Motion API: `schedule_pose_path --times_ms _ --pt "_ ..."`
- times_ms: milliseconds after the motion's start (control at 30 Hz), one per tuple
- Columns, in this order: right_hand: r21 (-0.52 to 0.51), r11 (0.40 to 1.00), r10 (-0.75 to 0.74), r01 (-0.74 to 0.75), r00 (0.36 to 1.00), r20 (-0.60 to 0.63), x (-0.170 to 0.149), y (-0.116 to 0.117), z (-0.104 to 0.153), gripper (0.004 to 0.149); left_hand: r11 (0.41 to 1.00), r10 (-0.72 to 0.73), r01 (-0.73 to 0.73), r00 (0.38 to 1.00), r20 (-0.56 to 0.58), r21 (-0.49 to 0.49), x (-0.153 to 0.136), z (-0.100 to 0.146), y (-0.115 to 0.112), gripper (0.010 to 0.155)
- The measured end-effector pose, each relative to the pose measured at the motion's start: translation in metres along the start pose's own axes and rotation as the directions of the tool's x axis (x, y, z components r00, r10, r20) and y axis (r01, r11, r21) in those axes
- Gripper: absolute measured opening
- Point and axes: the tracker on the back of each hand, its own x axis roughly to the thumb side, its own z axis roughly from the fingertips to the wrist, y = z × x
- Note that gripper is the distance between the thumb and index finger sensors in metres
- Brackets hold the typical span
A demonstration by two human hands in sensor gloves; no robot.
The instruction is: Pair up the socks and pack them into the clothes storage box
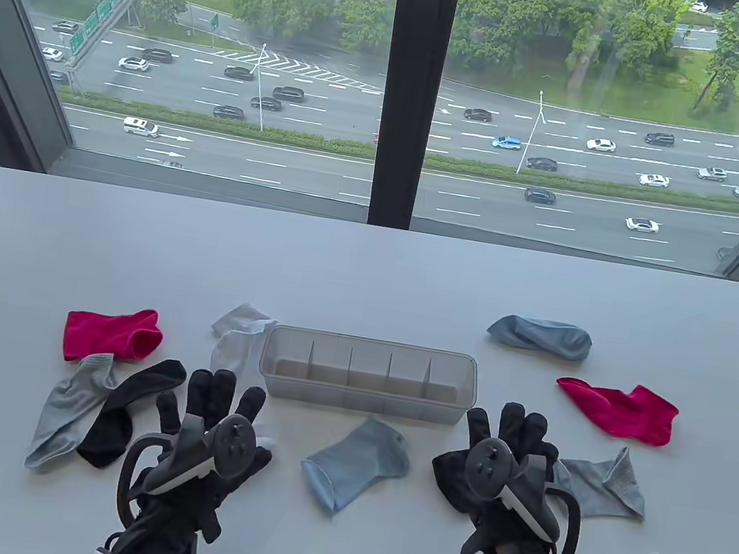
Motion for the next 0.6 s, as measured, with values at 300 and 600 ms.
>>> schedule_pose_path --times_ms 300,600 --pt "0.024 1.0 0.0 0.0 1.0 -0.003 0.0 0.003 -0.002 0.072 1.0 0.021 -0.021 1.0 -0.003 0.004 -0.002 0.0 0.001 0.073" --pt "0.033 0.999 -0.037 0.033 0.992 0.12 0.038 -0.01 0.007 0.076 0.996 0.092 -0.092 0.996 0.014 0.002 -0.007 0.0 0.008 0.073"
